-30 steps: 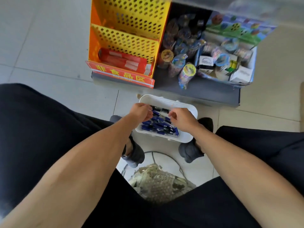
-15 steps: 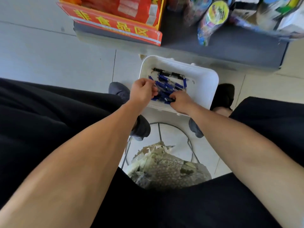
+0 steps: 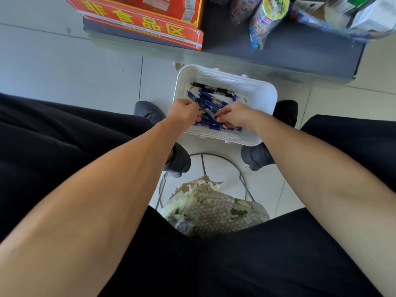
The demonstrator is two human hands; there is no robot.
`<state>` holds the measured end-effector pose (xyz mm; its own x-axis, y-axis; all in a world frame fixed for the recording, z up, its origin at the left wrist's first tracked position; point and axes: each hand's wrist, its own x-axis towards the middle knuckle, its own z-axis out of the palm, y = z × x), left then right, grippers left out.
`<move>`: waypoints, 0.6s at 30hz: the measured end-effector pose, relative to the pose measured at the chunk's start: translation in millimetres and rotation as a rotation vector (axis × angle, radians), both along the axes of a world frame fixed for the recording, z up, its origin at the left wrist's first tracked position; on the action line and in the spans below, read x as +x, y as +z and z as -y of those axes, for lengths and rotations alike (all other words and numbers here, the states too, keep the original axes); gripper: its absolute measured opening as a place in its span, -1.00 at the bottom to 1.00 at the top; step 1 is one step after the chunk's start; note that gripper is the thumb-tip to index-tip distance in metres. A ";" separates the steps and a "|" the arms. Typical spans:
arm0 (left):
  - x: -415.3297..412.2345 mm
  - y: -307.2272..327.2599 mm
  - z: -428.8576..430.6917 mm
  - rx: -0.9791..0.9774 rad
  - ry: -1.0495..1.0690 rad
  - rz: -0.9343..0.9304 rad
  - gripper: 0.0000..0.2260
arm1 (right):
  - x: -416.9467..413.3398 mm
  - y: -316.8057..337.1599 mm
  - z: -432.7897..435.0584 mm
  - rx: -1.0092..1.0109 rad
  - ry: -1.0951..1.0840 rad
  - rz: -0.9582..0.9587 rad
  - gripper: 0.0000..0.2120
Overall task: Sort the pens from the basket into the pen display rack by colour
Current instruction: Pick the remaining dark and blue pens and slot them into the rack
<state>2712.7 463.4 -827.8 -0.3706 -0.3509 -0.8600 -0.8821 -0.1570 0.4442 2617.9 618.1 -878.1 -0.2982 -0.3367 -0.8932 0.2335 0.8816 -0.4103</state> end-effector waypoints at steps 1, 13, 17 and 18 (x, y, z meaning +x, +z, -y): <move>-1.5 -0.4 -1.2 0.007 -0.008 0.008 -0.83 | -5.5 5.1 0.6 -0.047 -0.115 0.015 -0.88; -11.4 7.0 -4.7 0.108 0.432 -0.178 -0.81 | -12.5 13.6 14.6 -0.105 -0.545 -0.013 -0.92; -12.8 7.7 -5.3 0.067 0.347 -0.131 -0.80 | -10.4 -8.8 -7.9 0.165 -0.138 -0.292 -0.80; -12.0 7.1 -5.7 0.065 0.330 -0.119 -0.79 | -5.4 -10.2 -11.6 0.182 -0.010 -0.283 -0.78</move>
<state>2700.7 469.1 -820.7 -0.3454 -0.4149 -0.8417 -0.7215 -0.4562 0.5209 2612.5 629.7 -888.3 -0.5455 -0.1754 -0.8196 0.1416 0.9445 -0.2964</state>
